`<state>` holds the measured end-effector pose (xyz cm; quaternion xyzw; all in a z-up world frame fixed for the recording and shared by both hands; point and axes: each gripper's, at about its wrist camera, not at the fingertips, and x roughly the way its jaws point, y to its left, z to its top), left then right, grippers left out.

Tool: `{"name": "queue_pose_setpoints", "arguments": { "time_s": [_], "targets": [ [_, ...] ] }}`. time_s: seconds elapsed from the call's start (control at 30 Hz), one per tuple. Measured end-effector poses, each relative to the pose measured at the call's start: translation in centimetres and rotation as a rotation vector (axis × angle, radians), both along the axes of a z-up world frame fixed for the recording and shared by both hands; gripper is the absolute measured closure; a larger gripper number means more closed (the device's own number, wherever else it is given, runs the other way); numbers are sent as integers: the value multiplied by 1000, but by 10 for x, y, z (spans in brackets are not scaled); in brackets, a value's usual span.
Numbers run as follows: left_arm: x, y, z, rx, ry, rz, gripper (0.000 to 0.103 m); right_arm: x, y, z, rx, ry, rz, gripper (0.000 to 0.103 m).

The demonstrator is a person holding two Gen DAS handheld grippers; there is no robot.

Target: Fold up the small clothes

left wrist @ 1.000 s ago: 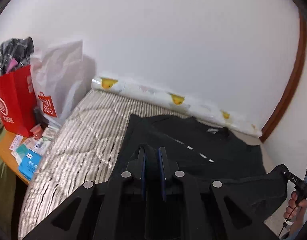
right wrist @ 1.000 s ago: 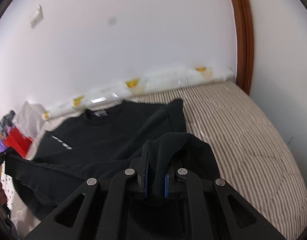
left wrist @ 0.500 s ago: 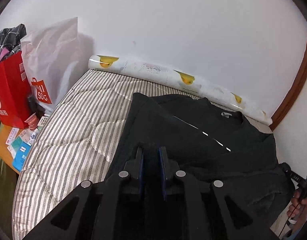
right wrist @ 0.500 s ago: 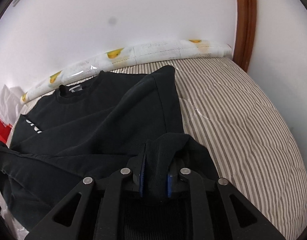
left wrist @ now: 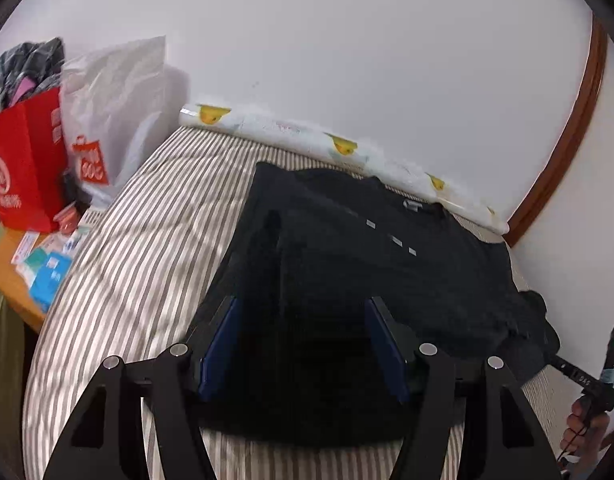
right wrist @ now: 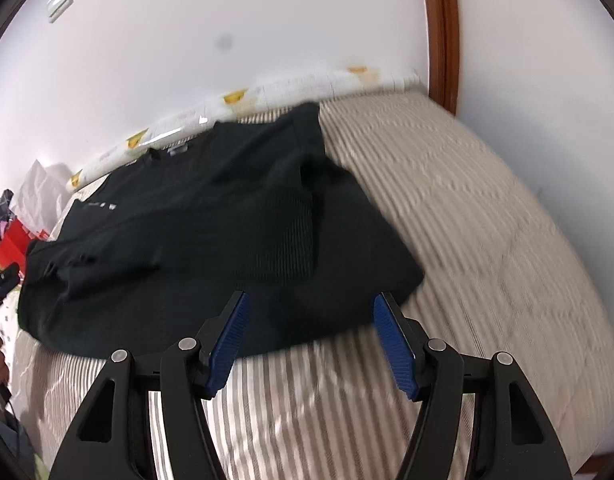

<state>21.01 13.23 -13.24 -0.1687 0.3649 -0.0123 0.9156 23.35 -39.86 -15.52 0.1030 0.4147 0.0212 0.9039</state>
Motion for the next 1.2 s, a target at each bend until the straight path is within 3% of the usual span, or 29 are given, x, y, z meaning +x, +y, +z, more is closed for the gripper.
{"name": "queue_pose_setpoints", "arguments": {
  "time_s": [0.23,0.43,0.57,0.63,0.83,1.03,1.1,1.13,1.17,1.2],
  "targets": [
    [-54,10,-14,-29,36,38,40,-16,-6,-12,92,-8,-5,39],
    [-66,23,-41,-131,105,68,40,-8,-16,-10,164,4,-52,39],
    [-60,31,-51,-276,88,70,37,-3,-24,-13,233,20,-83,39],
    [-50,30,-57,-305,99,69,37,1,-28,-16,283,28,-106,39],
    [-26,25,-57,-308,90,84,36,15,-27,-21,272,54,-125,39],
    [-6,12,-50,-173,121,112,39,26,-26,-24,280,38,-120,37],
    [-2,9,-49,-138,131,124,46,29,-26,-24,281,29,-122,37],
    [0,9,-49,-127,136,130,55,31,-25,-24,276,25,-124,41],
    [2,10,-50,-139,145,128,67,33,-24,-24,273,24,-121,49],
    [2,11,-52,-157,158,126,71,34,-24,-24,272,24,-113,56]
  ]
}}
